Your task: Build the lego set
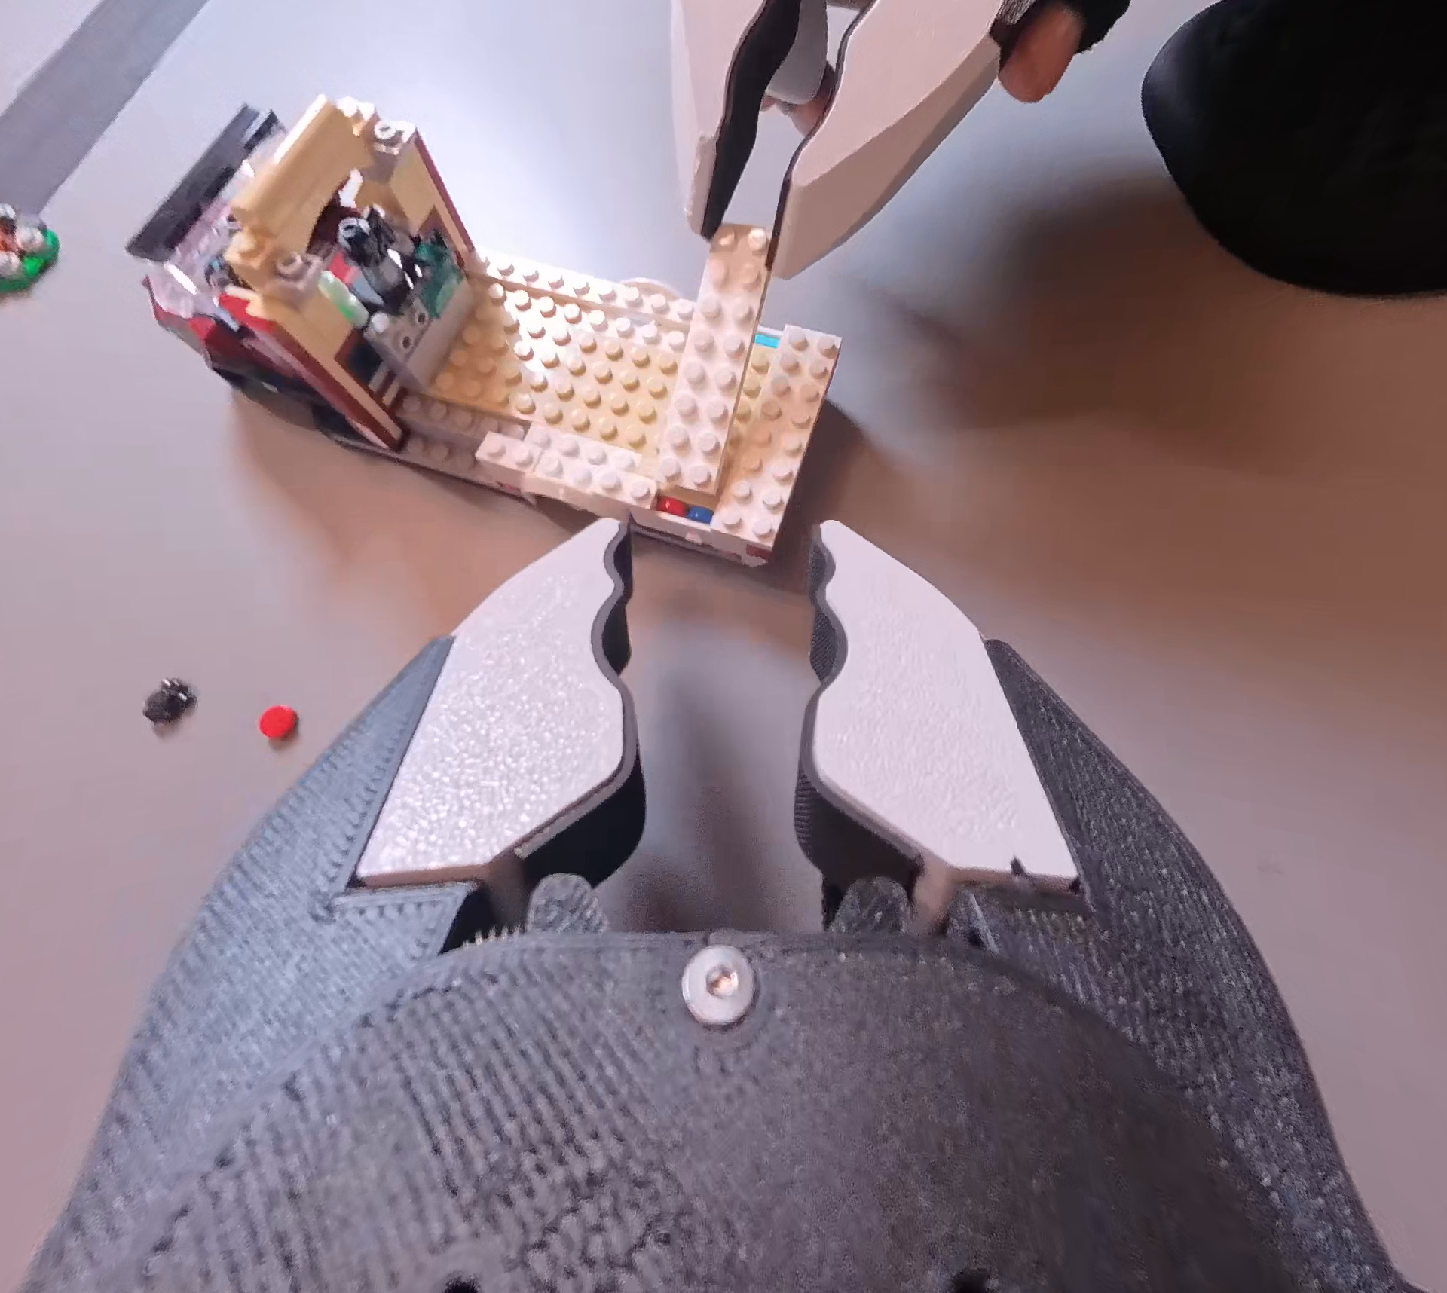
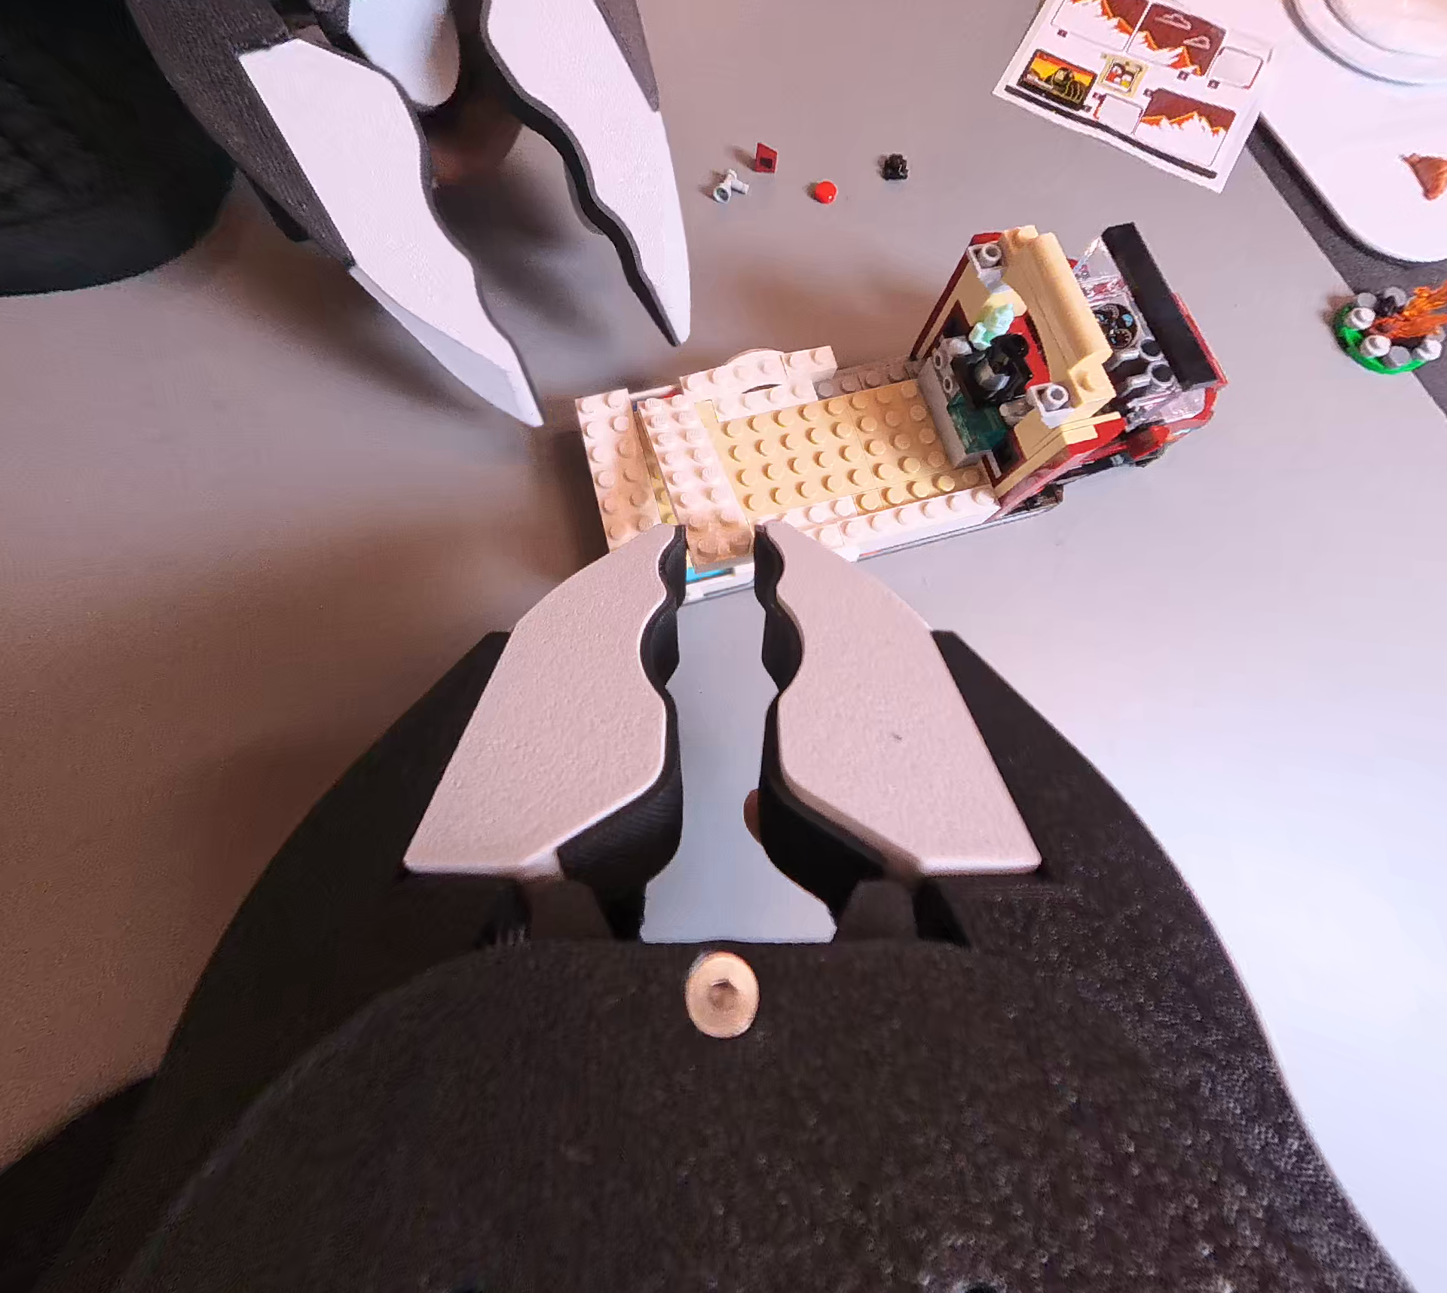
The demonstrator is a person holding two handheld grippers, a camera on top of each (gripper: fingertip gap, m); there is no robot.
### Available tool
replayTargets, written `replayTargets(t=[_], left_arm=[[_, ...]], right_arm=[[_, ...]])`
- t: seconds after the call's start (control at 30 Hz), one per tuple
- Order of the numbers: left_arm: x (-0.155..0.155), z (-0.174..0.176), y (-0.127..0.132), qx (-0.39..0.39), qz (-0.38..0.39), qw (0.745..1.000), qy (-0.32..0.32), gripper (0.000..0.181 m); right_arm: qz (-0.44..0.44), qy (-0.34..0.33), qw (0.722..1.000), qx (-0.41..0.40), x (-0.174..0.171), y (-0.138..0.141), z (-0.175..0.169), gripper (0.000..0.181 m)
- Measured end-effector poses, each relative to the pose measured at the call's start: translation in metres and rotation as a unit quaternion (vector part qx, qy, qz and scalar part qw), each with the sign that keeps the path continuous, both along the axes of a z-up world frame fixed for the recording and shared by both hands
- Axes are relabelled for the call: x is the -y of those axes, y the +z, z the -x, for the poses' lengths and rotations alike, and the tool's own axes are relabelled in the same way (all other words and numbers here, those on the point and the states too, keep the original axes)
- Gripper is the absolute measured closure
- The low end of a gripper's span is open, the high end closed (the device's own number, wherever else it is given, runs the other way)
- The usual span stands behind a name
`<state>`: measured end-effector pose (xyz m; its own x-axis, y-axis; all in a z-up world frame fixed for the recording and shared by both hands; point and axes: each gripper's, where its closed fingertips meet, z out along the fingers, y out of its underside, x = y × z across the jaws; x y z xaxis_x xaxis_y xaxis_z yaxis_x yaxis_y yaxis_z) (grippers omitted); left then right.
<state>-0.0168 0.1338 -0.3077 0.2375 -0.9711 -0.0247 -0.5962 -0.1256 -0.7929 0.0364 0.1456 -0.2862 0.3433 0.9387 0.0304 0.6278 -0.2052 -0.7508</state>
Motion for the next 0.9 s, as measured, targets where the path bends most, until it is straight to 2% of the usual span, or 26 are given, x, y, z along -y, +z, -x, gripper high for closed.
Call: replayTargets(t=[0.3,0.53,0.9], left_arm=[[0.005,0.009,-0.020,-0.054,0.020,0.998,0.005,0.126],[0.008,0.006,-0.022,-0.050,0.028,0.998,-0.001,0.125],[0.010,0.005,-0.023,-0.053,0.028,0.998,-0.004,0.125]], right_arm=[[-0.025,-0.004,0.999,-0.038,-0.001,0.009,0.011,0.166],[-0.030,0.000,0.997,-0.065,0.001,0.016,0.016,0.166],[-0.040,0.009,0.999,-0.005,0.004,-0.009,0.010,0.166]])
